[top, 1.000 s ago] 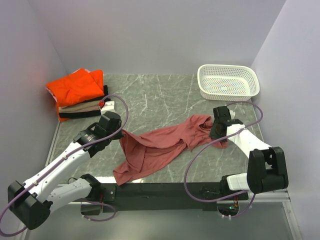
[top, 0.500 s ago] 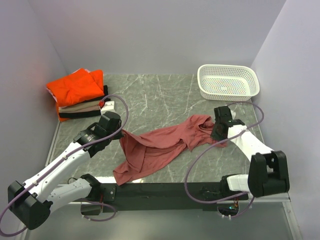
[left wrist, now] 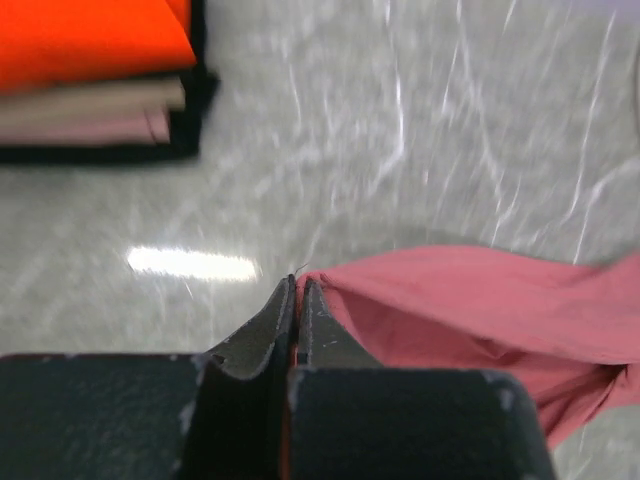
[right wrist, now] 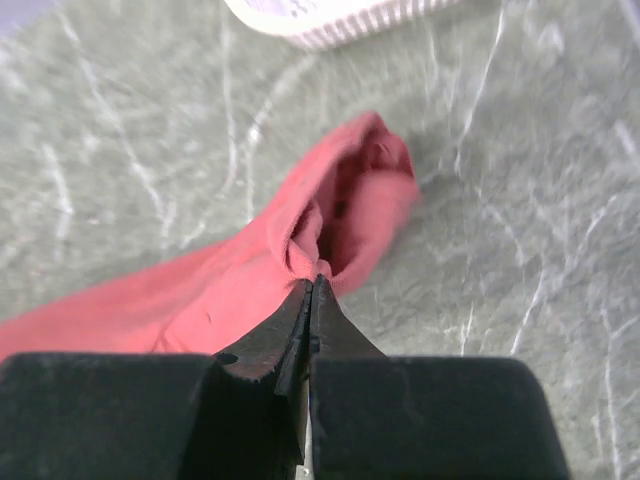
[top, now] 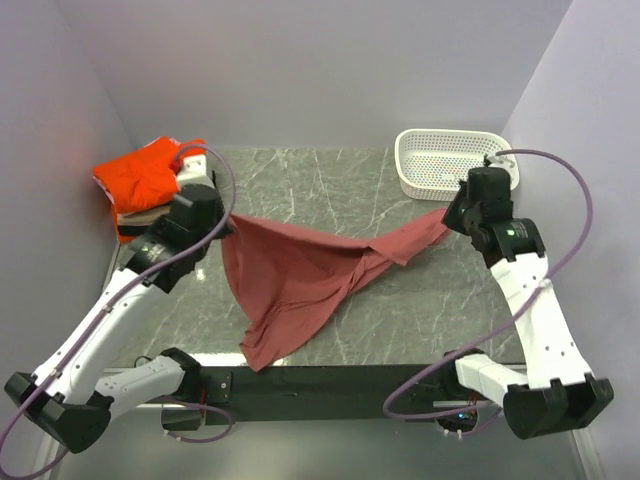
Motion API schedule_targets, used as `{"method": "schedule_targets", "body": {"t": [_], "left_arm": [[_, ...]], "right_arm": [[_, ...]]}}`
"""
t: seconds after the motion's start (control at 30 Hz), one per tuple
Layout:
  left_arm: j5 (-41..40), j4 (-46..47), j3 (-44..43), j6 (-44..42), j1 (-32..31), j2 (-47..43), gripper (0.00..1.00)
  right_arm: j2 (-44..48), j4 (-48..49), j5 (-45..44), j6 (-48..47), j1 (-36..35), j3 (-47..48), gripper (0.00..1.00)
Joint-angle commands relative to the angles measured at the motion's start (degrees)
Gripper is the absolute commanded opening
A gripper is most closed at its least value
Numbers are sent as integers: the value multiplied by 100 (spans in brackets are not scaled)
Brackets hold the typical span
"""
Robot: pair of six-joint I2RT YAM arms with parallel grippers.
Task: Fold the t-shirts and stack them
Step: Flatten the tshirt out
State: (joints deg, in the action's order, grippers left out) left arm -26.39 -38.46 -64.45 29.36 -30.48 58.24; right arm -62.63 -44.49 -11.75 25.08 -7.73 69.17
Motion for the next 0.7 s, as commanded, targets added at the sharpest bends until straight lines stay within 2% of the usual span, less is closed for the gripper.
{"method": "schedule_targets", "body": {"t": [0.0,0.1,0.27,0.4,0.5,0.67], "left_arm": [[-402,31,-709,-589,252,38,0],[-402,83,-903,-730,586,144,0],[-868,137,-464,-818,1270,372,0],[-491,400,-130,-897,1685,391,0],[-51,620,37,-906,2001,346,0],[362,769,230,-950,2344,451,0]], "right_arm": [[356,-350,-126,-170,34,518,0],[541,-315,128,-170,25,362,0],[551,1,418,-161,8,-394,0],[401,405,726,-39,-193,-1227,0],[86,696,666,181,-737,-1598,0],[-731,1082,629,576,-1696,-1679,0]]}}
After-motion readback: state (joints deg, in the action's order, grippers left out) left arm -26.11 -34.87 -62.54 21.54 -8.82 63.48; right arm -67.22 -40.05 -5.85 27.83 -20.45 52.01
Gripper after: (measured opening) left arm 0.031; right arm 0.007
